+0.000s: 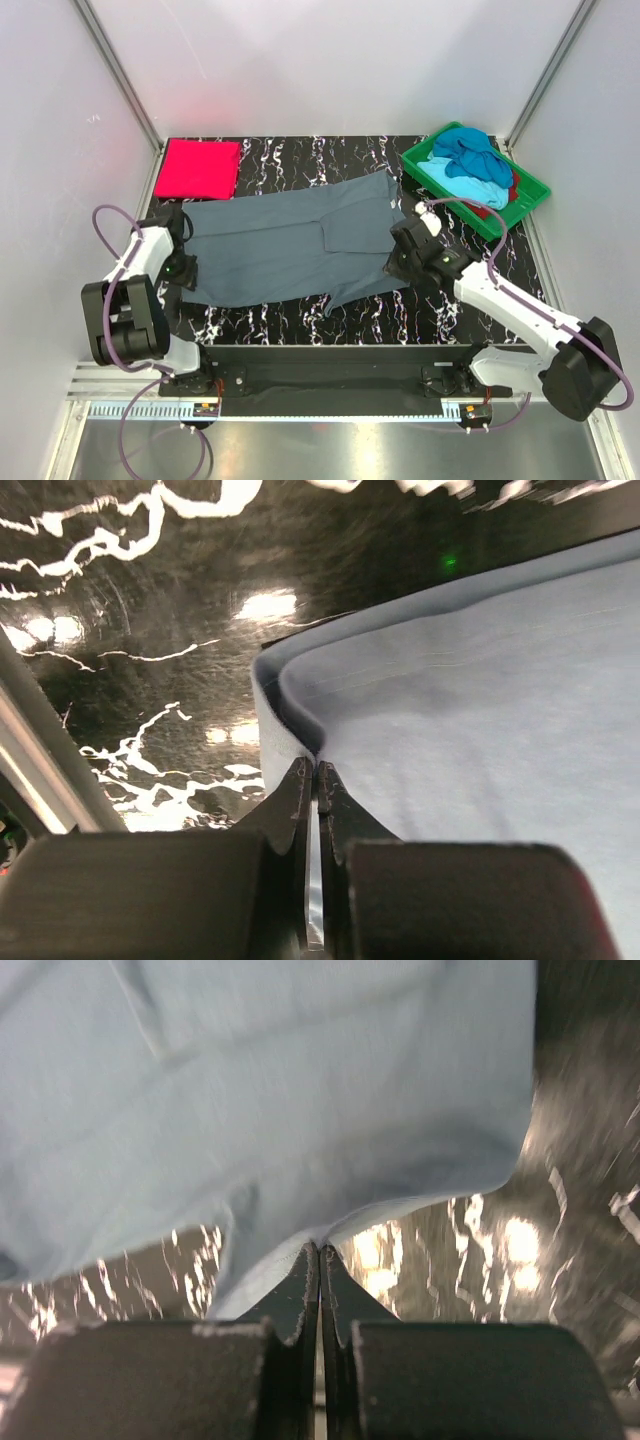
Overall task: Fold and stack the t-shirts
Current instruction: Fold the tshirt
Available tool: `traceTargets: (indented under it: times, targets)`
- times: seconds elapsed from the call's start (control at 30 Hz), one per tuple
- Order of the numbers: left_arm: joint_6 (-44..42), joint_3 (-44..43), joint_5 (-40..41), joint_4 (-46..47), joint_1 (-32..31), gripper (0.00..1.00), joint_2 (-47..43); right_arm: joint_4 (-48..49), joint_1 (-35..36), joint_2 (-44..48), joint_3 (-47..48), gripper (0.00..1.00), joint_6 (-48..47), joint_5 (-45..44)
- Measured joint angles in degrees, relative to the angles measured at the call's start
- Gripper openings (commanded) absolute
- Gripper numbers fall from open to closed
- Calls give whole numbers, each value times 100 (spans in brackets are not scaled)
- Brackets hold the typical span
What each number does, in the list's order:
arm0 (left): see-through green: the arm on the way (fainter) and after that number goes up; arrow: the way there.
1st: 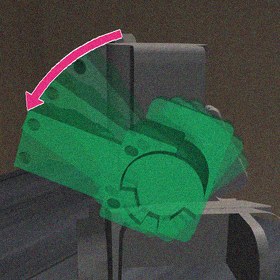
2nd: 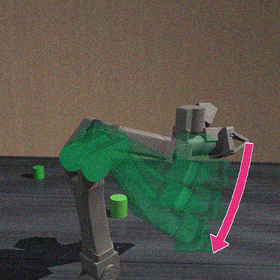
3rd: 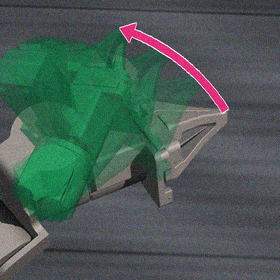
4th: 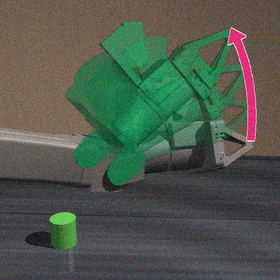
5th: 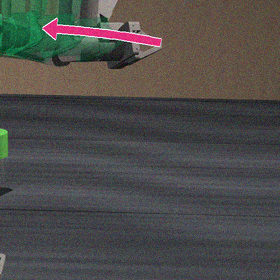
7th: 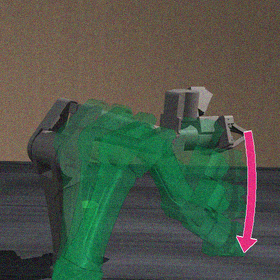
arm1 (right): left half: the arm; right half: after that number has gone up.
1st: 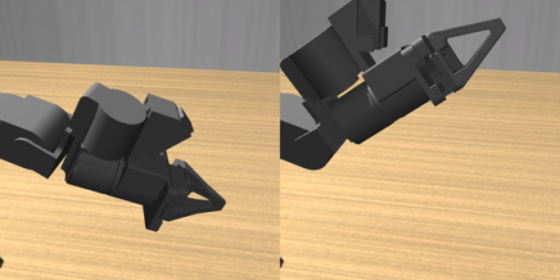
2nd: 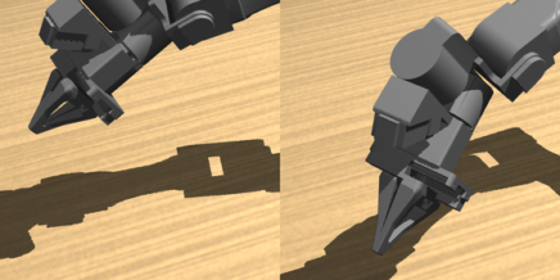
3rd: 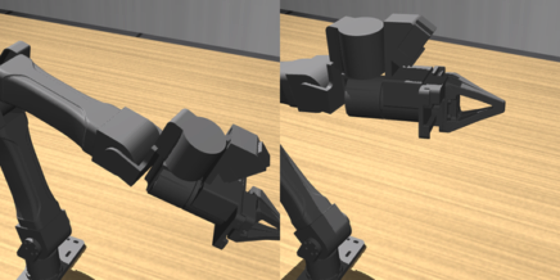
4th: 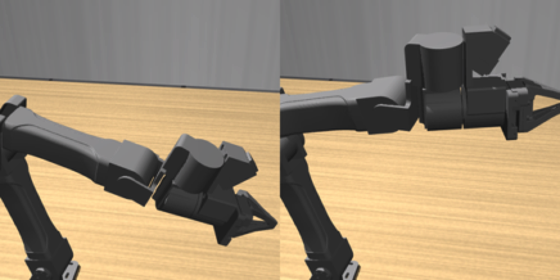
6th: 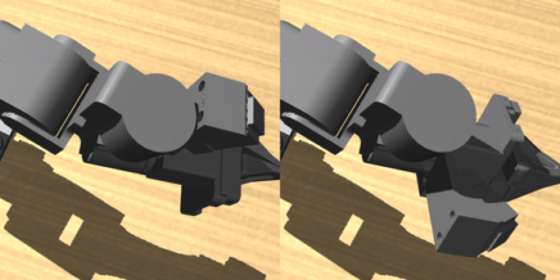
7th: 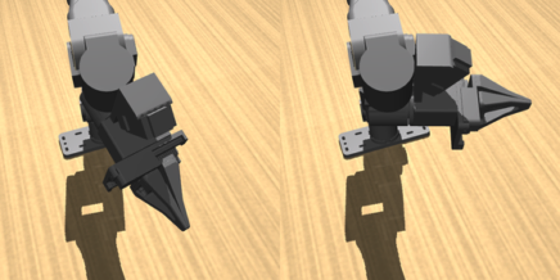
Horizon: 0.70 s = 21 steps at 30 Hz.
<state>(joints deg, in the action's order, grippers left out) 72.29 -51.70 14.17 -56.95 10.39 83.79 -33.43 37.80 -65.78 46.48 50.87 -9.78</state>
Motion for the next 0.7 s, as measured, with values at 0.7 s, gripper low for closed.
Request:
traceTargets:
  times: [0.7]
  targets:
    - [96,-2142,-57,-157,507,0,1488,1010,-682,-3132,3379,0,-2894,-1453]
